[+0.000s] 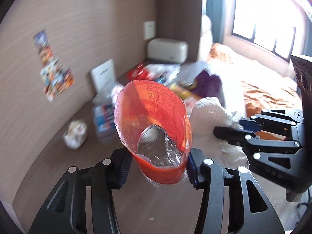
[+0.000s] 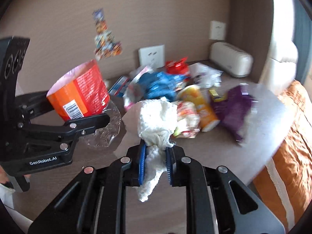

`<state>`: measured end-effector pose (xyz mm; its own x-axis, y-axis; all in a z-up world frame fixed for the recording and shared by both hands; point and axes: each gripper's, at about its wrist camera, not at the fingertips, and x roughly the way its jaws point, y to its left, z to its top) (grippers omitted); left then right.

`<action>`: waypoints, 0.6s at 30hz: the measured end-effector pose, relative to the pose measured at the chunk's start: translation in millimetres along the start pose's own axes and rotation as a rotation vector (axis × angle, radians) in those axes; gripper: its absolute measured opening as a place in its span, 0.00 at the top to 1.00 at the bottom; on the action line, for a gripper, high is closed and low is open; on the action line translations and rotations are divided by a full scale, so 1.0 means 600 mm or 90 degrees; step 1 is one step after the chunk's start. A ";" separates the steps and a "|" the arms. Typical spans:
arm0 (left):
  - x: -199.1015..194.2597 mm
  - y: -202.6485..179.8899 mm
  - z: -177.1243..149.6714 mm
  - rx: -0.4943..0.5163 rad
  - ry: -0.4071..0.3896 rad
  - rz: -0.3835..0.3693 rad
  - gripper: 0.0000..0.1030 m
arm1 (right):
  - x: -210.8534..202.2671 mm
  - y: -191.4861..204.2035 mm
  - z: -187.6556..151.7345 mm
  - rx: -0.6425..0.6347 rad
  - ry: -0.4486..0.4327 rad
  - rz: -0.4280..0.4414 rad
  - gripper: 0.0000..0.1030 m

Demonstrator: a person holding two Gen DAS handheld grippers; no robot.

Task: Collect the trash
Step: 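Grasp the white tissue with the right tool while the left grasps the orange cup, then carry the tissue and orange cup over the white trash bin with both tools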

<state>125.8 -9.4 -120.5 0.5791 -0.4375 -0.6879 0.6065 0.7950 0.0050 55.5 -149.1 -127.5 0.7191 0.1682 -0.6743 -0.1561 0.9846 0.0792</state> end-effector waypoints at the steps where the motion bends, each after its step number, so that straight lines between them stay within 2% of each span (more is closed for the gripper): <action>1: -0.005 -0.020 0.009 0.014 -0.009 -0.014 0.54 | -0.030 -0.021 -0.002 0.018 -0.009 -0.019 0.82; 4: -0.011 -0.097 0.032 0.071 -0.032 -0.044 0.54 | -0.091 -0.068 -0.016 0.057 -0.033 -0.064 0.82; 6: -0.001 -0.152 0.043 0.096 -0.035 -0.071 0.54 | -0.137 -0.124 -0.039 0.085 -0.040 -0.117 0.82; 8: 0.016 -0.213 0.049 0.118 -0.028 -0.101 0.54 | -0.162 -0.173 -0.064 0.102 -0.031 -0.156 0.82; 9: 0.030 -0.254 0.051 0.131 -0.025 -0.117 0.54 | -0.175 -0.214 -0.087 0.116 -0.015 -0.192 0.82; 11: 0.061 -0.322 0.050 0.143 -0.013 -0.149 0.54 | -0.186 -0.282 -0.128 0.148 0.013 -0.225 0.82; 13: 0.109 -0.404 0.045 0.150 0.004 -0.188 0.54 | -0.192 -0.348 -0.173 0.167 0.037 -0.250 0.82; 16: 0.201 -0.524 0.016 0.165 0.044 -0.226 0.54 | -0.174 -0.428 -0.243 0.184 0.080 -0.256 0.82; 18: 0.284 -0.601 -0.024 0.150 0.094 -0.261 0.54 | -0.142 -0.497 -0.305 0.211 0.115 -0.248 0.82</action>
<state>-2.0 -364.6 -250.3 0.1943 -0.6168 -0.7628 0.8848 0.4459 -0.1352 -83.3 -465.8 -227.7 0.5489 -0.1941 -0.8130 0.3420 0.9397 0.0066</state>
